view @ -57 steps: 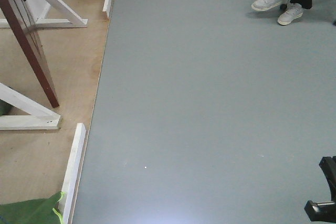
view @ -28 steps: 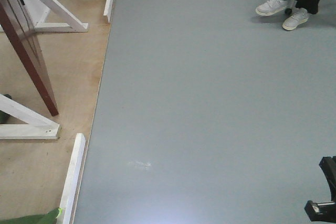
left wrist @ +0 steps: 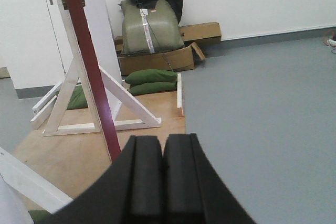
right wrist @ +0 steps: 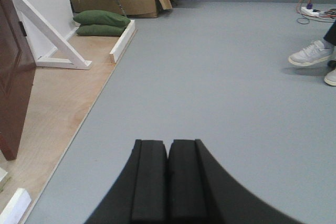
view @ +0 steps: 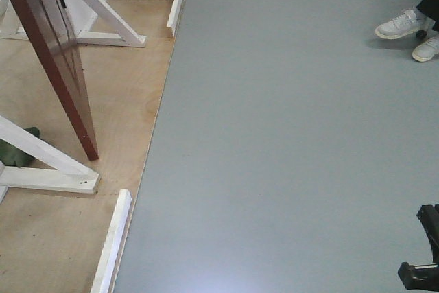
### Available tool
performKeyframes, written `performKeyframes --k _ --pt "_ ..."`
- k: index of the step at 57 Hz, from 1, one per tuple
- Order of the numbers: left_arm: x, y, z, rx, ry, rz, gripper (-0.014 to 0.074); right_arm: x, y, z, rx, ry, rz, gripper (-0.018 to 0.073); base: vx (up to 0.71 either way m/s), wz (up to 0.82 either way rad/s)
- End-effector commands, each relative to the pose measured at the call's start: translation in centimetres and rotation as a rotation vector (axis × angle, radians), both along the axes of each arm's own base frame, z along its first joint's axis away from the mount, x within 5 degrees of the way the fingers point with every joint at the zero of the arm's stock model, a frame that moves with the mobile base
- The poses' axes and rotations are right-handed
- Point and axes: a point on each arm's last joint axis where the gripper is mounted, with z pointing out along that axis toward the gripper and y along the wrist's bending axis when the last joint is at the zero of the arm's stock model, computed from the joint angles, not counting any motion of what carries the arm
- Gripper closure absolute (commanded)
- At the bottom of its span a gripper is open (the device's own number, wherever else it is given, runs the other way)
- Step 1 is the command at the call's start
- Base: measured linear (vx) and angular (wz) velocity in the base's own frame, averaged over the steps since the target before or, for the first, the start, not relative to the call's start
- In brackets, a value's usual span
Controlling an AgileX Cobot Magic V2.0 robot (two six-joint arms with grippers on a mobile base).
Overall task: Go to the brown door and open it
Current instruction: 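Drive the base forward and turn toward the brown door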
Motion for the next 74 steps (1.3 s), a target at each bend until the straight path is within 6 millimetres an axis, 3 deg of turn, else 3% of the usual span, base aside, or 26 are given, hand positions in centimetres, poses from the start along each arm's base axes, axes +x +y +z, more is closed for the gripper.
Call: performKeyframes --k 1,74 --pt "-0.16 0.07 1.38 -0.01 -0.111 0.008 0.053 0.16 -0.04 0.57 -0.005 -0.08 -0.002 0.0559 0.26 0.14" --pt "-0.16 0.07 1.38 -0.01 -0.111 0.008 0.053 0.16 -0.04 0.57 -0.005 -0.08 -0.002 0.0559 0.36 -0.01"
